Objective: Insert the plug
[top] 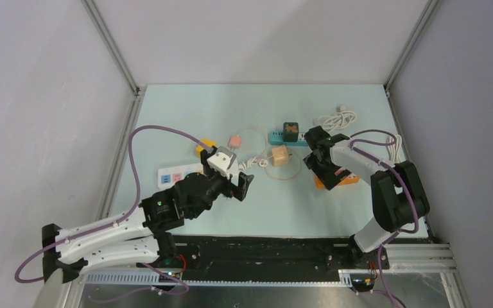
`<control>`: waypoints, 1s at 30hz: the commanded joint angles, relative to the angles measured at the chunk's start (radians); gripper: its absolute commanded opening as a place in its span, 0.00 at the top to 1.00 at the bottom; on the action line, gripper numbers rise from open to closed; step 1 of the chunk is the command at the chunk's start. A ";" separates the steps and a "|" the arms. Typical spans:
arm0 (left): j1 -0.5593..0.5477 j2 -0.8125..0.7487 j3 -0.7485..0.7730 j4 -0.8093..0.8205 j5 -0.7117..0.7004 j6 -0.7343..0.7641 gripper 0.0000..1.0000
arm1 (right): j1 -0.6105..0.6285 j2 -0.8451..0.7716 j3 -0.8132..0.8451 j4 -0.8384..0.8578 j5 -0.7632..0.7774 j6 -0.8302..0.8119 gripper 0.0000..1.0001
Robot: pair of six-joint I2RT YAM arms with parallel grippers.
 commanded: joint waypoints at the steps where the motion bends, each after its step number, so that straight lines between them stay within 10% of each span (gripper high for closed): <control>1: 0.008 -0.021 0.034 -0.002 -0.025 -0.016 0.00 | 0.024 -0.101 0.029 -0.011 0.004 -0.006 0.01; 15: 0.258 0.006 0.004 -0.136 0.140 -0.402 0.00 | 0.309 -0.346 0.026 0.010 0.112 -0.188 0.07; 30: 0.478 0.270 -0.032 -0.220 0.176 -0.565 0.00 | 0.348 -0.436 -0.080 0.365 -0.230 -0.487 0.14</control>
